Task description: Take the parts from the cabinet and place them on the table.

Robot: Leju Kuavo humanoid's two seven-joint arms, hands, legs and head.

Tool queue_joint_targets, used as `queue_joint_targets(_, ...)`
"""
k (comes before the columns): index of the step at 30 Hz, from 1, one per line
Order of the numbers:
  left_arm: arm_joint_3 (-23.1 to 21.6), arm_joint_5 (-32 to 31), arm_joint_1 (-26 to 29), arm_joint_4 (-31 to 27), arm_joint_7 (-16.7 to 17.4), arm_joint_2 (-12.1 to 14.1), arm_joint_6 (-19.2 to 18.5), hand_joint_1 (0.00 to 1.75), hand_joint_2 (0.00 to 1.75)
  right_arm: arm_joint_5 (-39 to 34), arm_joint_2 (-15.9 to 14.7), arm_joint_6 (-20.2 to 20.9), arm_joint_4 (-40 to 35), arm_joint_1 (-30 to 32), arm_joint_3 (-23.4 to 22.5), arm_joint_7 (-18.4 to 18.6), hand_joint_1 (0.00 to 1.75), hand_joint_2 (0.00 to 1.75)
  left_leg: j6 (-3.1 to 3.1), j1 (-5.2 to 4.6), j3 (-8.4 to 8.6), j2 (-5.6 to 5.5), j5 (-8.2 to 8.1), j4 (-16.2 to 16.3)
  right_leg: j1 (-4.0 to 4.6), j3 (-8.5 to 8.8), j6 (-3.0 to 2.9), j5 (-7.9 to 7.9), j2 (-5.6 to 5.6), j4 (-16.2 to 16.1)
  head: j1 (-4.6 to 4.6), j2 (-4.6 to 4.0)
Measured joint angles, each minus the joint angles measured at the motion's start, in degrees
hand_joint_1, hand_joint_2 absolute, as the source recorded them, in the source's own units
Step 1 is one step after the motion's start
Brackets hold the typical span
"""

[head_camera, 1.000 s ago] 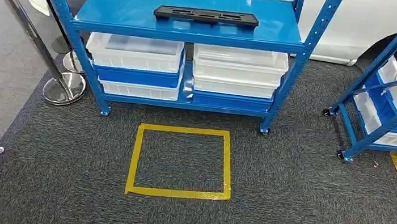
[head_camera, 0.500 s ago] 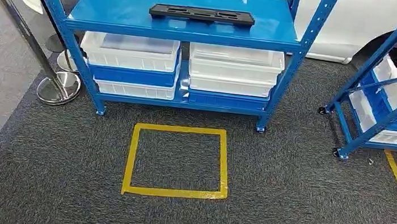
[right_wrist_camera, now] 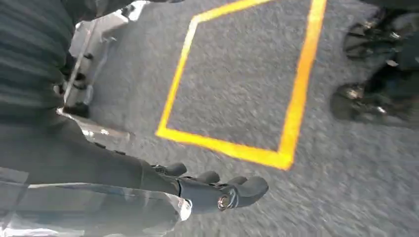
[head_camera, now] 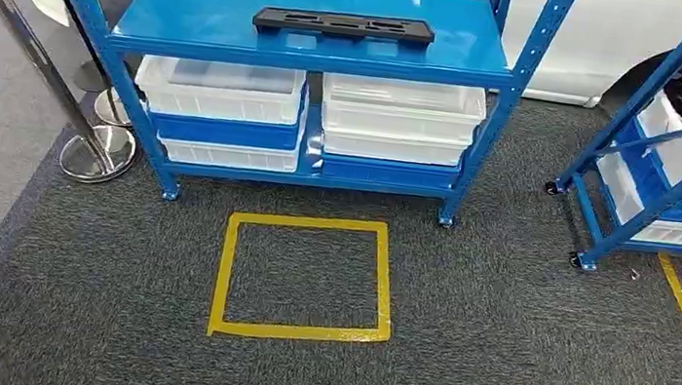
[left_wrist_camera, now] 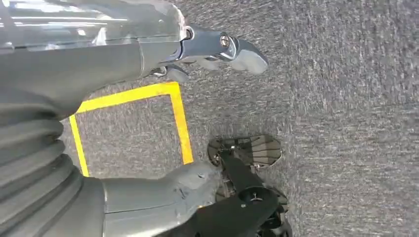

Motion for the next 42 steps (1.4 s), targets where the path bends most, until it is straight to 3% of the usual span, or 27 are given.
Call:
queue_joint_targets(2, 1.44, -2.06, -0.07, 0.04, -0.22, -0.24, 0.28, 0.00, 1.75, 2.08, 0.64, -0.02, 0.22, -0.63, -2.24, -0.48, 0.00, 1.75, -0.63, 0.25, -0.12, -0.20, -0.61, 0.62, -0.56, 0.31, -0.95, 0.61, -0.14, -0.84, 0.00, 0.00)
queue_joint_targets(3, 2.11, -3.07, -0.11, 0.11, -0.35, -0.57, 0.33, 0.00, 1.75, 3.21, 0.66, -0.04, 0.28, -0.98, -3.23, -0.81, 0.00, 1.75, -0.83, 0.26, -1.14, -0.47, -2.44, 2.86, -0.59, 0.29, -1.33, 0.71, -0.16, -0.91, -0.04, 0.00)
queue_joint_targets(5, 3.64, -5.19, -0.25, 0.64, -0.55, -0.87, 0.70, 0.00, 1.75, 5.35, 1.01, -0.07, 0.48, -1.66, -5.24, -1.18, 0.00, 1.75, -1.22, 0.38, -5.07, -0.55, -6.90, 11.28, -0.52, 0.10, -1.50, 0.70, -0.19, -0.88, -0.04, 0.00)
queue_joint_targets(6, 4.47, -6.31, -0.27, 0.96, -0.70, -1.07, 0.88, 0.00, 1.75, 6.47, 1.16, -0.07, 0.61, -1.96, -6.36, -1.46, 0.00, 1.75, -1.37, 0.39, -7.05, -0.54, -8.42, 15.47, -0.45, 0.08, -1.51, 0.69, -0.18, -0.86, -0.04, 0.00)
queue_joint_targets(7, 5.49, -7.62, -0.24, 1.36, -0.90, -1.35, 1.14, 0.00, 1.75, 7.78, 1.40, -0.09, 0.72, -2.31, -7.67, -1.72, 0.00, 1.75, -1.43, 0.39, -8.35, -0.55, -8.69, 18.03, -0.40, 0.11, -1.55, 0.64, -0.16, -0.83, -0.04, 0.00)
queue_joint_targets(9, 7.29, -9.78, -0.21, 2.01, -1.09, -1.73, 1.47, 0.00, 1.75, 9.94, 1.90, -0.22, 0.96, -3.04, -9.97, -2.03, 0.00, 1.75, -1.23, 0.39, -6.91, -0.55, -5.27, 14.36, -0.39, 0.25, -1.42, 0.54, 0.00, -0.71, -0.04, 0.00)
queue_joint_targets(11, 8.76, -12.00, -0.33, 2.45, -1.53, -1.99, 2.01, 0.00, 1.75, 12.16, 2.44, -0.35, 1.05, -3.79, -12.20, -2.58, 0.00, 1.75, -0.78, 0.38, -2.16, -0.55, 0.05, 4.05, -0.39, 0.53, -1.10, 0.25, 0.07, -0.50, -0.04, 0.00)
queue_joint_targets(12, 9.51, -13.04, -0.39, 2.76, -1.77, -2.16, 2.23, 0.00, 0.00, 13.20, 2.60, -0.48, 1.11, -4.11, -13.22, -2.84, 0.00, 0.00, -0.42, 0.29, -0.79, -0.63, -0.11, 1.00, -0.26, 0.45, -0.81, 0.07, 0.06, -0.37, -0.02, 0.00)
queue_joint_targets(16, 13.21, -17.67, -0.74, 4.24, -2.97, -3.13, 3.24, 0.00, 0.00, 17.86, 3.43, -0.96, 1.31, -5.93, -18.05, -4.24, 0.00, 0.00, 0.66, -0.22, -1.06, -0.66, 0.17, 0.50, -0.15, 0.47, 0.58, 0.24, 0.03, -0.60, -0.02, 0.00)
queue_joint_targets(18, 14.97, -19.94, -0.97, 4.87, -3.76, -3.60, 3.63, 0.00, 0.00, 20.10, 3.60, -1.20, 1.40, -7.00, -20.36, -5.28, 0.00, 0.00, 1.68, 0.19, -0.68, -0.59, 0.79, -0.21, -0.35, -0.07, 1.09, -1.24, 0.02, 1.09, 0.00, 0.00)
queue_joint_targets(21, 17.38, -23.18, -1.44, 5.95, -5.01, -4.22, 3.89, 0.00, 0.00, 23.30, 4.44, -1.49, 1.51, -9.26, -23.14, -7.30, 0.00, 0.00, 2.19, -0.02, -0.96, -0.51, 0.81, -0.18, -0.37, -6.30, 1.54, -7.78, 0.03, 13.64, -0.02, 0.00)
queue_joint_targets(22, 18.23, -24.29, -1.58, 6.40, -5.48, -4.33, 3.89, 0.00, 0.00, 24.36, 4.74, -1.68, 1.55, -10.03, -24.03, -8.06, 0.00, 0.00, 2.22, -0.12, -0.97, -0.49, 0.80, -0.15, -0.37, -7.94, 1.59, -8.30, 0.02, 16.61, 0.00, 0.00)
queue_joint_targets(23, 18.85, -25.13, -1.70, 6.76, -5.77, -4.52, 3.89, 0.00, 0.00, 25.14, 4.92, -1.86, 1.55, -10.72, -24.67, -8.59, 0.00, 0.00, 2.22, -0.16, -0.91, -0.49, 0.80, -0.14, -0.37, -8.21, 1.57, -7.47, 0.02, 16.82, -0.02, 0.00)
queue_joint_targets(24, 19.69, -26.30, -1.82, 7.19, -6.27, -4.74, 3.91, 0.00, 0.00, 26.24, 5.20, -1.99, 1.57, -11.54, -25.63, -9.37, 0.00, 0.00, 2.21, -0.21, -0.82, -0.53, 0.78, -0.12, -0.36, -7.30, 1.42, -5.30, 0.02, 14.56, 0.00, 0.00)
queue_joint_targets(26, 20.99, -28.34, -2.13, 7.81, -7.11, -5.16, 3.96, 0.00, 0.00, 28.11, 5.53, -2.12, 1.57, -13.21, -27.30, -10.78, 0.00, 0.00, 2.09, -0.32, -0.53, -0.67, 0.70, -0.09, -0.20, -2.75, 0.73, 0.23, 0.02, 4.90, 0.00, 0.00)
queue_joint_targets(27, 21.75, -29.32, -2.24, 8.13, -7.59, -5.48, 3.98, 0.00, 0.00, 29.03, 5.64, -2.19, 1.57, -14.07, -28.13, -11.52, 0.00, 0.00, 1.97, -0.31, -0.51, -0.68, 0.62, -0.08, -0.02, -0.87, 0.11, 1.40, 0.01, 0.53, 0.02, 0.00)
queue_joint_targets(28, 22.52, -30.50, -2.52, 8.61, -8.09, -5.70, 4.02, 0.00, 0.00, 30.14, 5.86, -2.23, 1.57, -15.17, -29.11, -12.37, 0.00, 0.00, 1.62, -0.80, -0.75, -0.66, 0.41, 0.33, 0.27, -0.50, -0.05, 1.05, -0.12, -0.51, -0.02, 0.00)
queue_joint_targets(30, 24.12, -32.62, -2.86, 9.36, -8.92, -5.94, 4.04, 0.00, 0.00, 31.98, 6.51, -2.54, 1.57, -16.90, -30.86, -14.06, 0.00, 0.00, 1.13, -0.55, -0.88, -0.63, 0.60, 0.06, 0.46, -0.86, -0.29, 1.12, 0.01, -0.17, 0.00, 0.00)
queue_joint_targets(31, 24.89, -33.66, -3.08, 9.66, -9.48, -6.19, 4.04, 0.00, 0.00, 32.89, 6.97, -2.82, 1.57, -17.81, -31.53, -14.95, 0.00, 1.75, 0.86, -0.51, -0.80, -0.60, 0.75, -0.08, 0.51, -0.89, -0.51, 1.21, 0.03, -0.26, -0.02, 0.00)
queue_joint_targets(32, 25.49, -34.55, -3.29, 9.84, -9.97, -6.34, 4.00, 0.00, 0.00, 33.94, 7.46, -3.08, 1.57, -18.88, -31.73, -16.13, 0.00, 1.75, 0.42, -0.86, -0.84, -0.62, 0.54, 0.07, -0.20, -0.69, -1.08, 1.67, 0.03, -0.98, -0.04, 0.00)
queue_joint_targets(33, 26.08, -35.29, -3.39, 10.03, -10.49, -6.36, 3.87, 0.00, 0.00, 34.83, 7.80, -3.34, 1.53, -19.80, -31.75, -17.19, 0.00, 1.75, 0.15, -0.50, -1.20, -0.81, -0.22, 1.06, -0.21, -0.57, -1.29, 1.88, -0.15, -1.29, -0.02, 0.00)
queue_joint_targets(34, 26.69, -35.95, -3.66, 10.28, -10.93, -6.51, 3.65, 0.00, 0.00, 35.76, 8.26, -3.63, 1.51, -21.06, -31.75, -18.25, 0.00, 1.75, -0.13, -0.37, -2.58, -0.84, -2.12, 3.78, -0.27, -0.68, -1.71, 1.98, -0.19, -1.30, -0.07, 0.00)
queue_joint_targets(36, 28.01, -37.10, -4.18, 10.91, -11.85, -6.73, 3.04, 0.00, 0.00, 37.96, 9.29, -4.55, 1.29, -23.83, -31.53, -20.29, 0.00, 1.75, -0.65, 0.06, -7.26, -0.85, -6.65, 13.48, -0.18, -0.90, -1.81, 2.01, -0.17, -1.26, -0.04, 0.00)
queue_joint_targets(37, 28.46, -37.49, -4.32, 11.13, -12.26, -6.91, 2.75, 0.00, 0.00, 38.97, 9.88, -5.14, 1.14, -24.85, -31.14, -21.05, 0.00, 1.75, -0.86, 0.18, -8.95, -0.84, -7.61, 16.89, -0.18, -0.94, -1.81, 2.01, -0.17, -1.19, -0.04, 0.00)
queue_joint_targets(38, 28.97, -37.96, -4.41, 11.30, -12.66, -7.04, 2.58, 0.00, 0.00, 40.04, 10.32, -5.75, 1.00, -25.91, -30.50, -21.60, 0.00, 1.75, -1.07, 0.33, -9.66, -0.83, -7.20, 18.21, -0.19, -0.91, -1.80, 2.00, -0.15, -1.15, -0.07, 0.00)
queue_joint_targets(39, 29.55, -38.23, -4.53, 11.48, -13.09, -7.10, 2.34, 0.00, 0.00, 41.30, 10.90, -6.51, 0.90, -26.71, -29.59, -22.03, 0.00, 1.75, -1.18, 0.50, -8.94, -0.81, -5.41, 16.46, -0.23, -0.82, -1.73, 1.95, -0.15, -1.05, -0.04, 0.00)
queue_joint_targets(42, 30.98, -38.48, -5.09, 11.78, -14.34, -7.19, 1.88, 0.00, 0.00, 44.35, 12.33, -8.92, 0.30, -28.78, -26.46, -22.38, 0.00, 1.75, -1.12, 0.86, -2.54, -0.79, 1.86, 2.49, -0.35, -0.82, -1.08, 1.53, -0.09, -0.46, -0.04, 0.00)
